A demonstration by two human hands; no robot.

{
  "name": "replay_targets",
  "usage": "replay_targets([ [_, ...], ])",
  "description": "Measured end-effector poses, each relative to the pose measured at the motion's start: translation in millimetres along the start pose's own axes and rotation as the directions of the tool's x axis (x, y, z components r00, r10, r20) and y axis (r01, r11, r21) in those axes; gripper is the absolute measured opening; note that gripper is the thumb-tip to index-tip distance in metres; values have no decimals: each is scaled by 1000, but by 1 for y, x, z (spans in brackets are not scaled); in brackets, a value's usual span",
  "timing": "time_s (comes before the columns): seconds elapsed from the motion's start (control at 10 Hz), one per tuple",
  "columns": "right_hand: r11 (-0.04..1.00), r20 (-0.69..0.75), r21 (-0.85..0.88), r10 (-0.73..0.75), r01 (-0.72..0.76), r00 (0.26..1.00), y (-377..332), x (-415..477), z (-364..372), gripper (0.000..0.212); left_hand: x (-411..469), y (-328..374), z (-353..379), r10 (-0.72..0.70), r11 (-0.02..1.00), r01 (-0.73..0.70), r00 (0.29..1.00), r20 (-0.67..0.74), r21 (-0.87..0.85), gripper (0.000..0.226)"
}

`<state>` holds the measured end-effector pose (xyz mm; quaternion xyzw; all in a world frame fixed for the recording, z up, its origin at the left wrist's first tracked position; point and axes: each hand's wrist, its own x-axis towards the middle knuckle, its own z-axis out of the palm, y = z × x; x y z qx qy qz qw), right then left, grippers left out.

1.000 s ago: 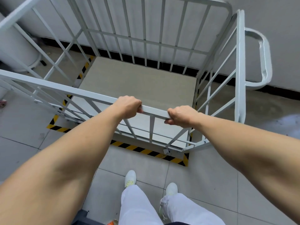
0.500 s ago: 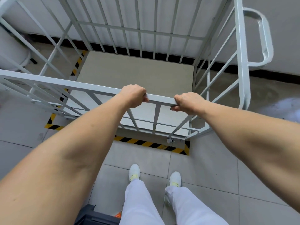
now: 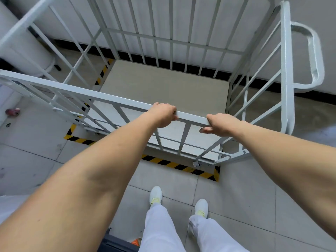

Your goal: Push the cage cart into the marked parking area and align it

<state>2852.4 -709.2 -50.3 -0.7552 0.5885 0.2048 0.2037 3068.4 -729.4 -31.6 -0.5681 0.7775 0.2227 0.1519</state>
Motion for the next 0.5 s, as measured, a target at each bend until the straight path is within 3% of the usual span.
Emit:
replay_targets([
  [0.1, 998, 4, 66, 13, -13, 1000, 0, -1, -4, 49, -8, -8, -18, -32, 975, 34, 999, 15, -219, 40],
  [0.3, 981, -67, 192, 51, -38, 996, -1, -6, -6, 43, -17, -18, -38, -61, 971, 45, 996, -58, -236, 44],
  [0.5, 974, -149, 224, 79, -44, 986, -2, -13, -16, 55, -21, -3, -32, -68, 970, 41, 992, -106, -238, 41],
])
